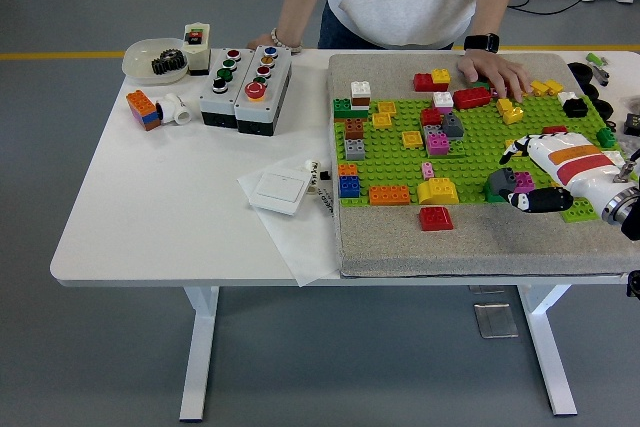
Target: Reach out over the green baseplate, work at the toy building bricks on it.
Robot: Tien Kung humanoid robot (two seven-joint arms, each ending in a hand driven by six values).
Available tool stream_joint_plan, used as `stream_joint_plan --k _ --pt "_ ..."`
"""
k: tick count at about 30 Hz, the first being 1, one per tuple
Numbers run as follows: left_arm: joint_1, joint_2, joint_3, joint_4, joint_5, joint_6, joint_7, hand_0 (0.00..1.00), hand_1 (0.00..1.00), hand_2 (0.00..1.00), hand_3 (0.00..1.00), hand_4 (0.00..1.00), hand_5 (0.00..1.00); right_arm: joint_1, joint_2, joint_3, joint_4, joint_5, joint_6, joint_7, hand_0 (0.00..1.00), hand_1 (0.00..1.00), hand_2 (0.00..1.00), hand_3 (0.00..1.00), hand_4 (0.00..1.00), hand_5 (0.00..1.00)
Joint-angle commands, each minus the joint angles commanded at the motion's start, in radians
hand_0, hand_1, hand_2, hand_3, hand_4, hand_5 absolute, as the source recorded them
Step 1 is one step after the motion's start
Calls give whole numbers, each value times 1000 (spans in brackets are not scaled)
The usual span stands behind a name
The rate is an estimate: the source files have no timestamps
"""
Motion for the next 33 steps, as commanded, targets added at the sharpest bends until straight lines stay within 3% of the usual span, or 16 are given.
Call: stream_joint_plan --k 22,33 --pt "-2 1 4 0 -8 -1 -2 795 811 822 656 667 645 -22 13 -31 32 33 -1 2 682 668 715 644 773 368" --pt "-1 1 1 0 -2 0 1 796 813 822 657 668 643 -24 18 -42 11 40 1 3 680 666 715 643 772 364"
